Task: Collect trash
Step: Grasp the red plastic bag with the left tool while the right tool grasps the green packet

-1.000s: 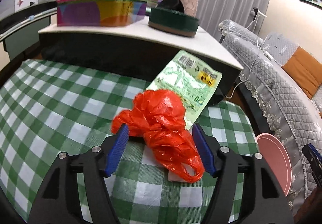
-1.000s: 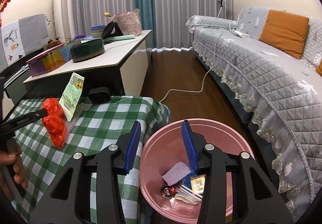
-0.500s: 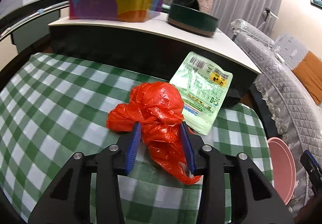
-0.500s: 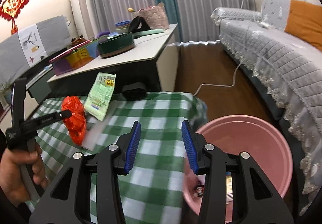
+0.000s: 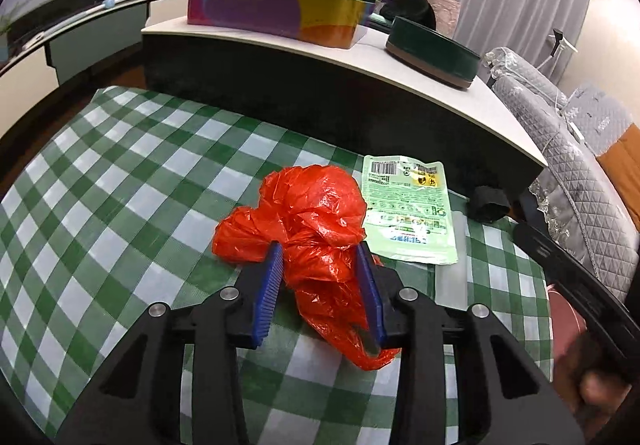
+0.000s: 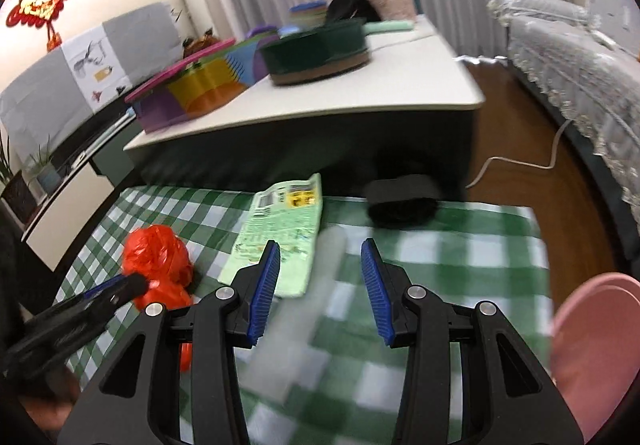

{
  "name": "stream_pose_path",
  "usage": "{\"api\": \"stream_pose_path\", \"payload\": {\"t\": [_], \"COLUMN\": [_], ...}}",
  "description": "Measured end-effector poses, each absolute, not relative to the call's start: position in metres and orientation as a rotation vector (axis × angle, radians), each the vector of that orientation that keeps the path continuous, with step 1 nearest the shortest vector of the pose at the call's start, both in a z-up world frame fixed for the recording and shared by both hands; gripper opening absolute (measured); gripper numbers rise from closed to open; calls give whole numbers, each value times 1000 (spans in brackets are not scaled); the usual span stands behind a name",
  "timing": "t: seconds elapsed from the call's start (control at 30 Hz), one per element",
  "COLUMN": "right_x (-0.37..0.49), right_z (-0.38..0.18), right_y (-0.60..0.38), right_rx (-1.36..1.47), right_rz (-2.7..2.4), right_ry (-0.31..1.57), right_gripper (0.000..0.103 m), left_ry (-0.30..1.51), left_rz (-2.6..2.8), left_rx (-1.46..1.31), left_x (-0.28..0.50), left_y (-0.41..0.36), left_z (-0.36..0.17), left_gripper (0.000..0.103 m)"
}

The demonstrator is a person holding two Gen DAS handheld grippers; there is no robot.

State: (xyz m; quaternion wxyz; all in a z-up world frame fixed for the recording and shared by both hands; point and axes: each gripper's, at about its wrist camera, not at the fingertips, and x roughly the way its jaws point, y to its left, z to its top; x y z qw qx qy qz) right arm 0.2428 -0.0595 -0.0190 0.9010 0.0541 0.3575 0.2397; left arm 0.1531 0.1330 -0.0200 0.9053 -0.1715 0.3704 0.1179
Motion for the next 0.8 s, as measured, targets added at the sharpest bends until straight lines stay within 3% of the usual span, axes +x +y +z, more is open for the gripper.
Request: {"api": "stream_pose_path", "payload": {"t": [0.47, 0.63, 0.8], "right_x": [323, 316, 296], "right_z": [-62, -58, -36], "right_y": [-6, -10, -26], "right_rx": [123, 140, 168], "right_rz": [501, 502, 522], "right_ry": [912, 882, 818], "right_gripper": [41, 9, 2], "left_ry": [792, 789, 784], "left_rz": [199, 196, 190], "left_rx": [-386, -396, -389], "left_x": [155, 154, 154], "left_y": [138, 140, 137], "left_z": [-24, -23, -21], "left_gripper": [36, 36, 36]}}
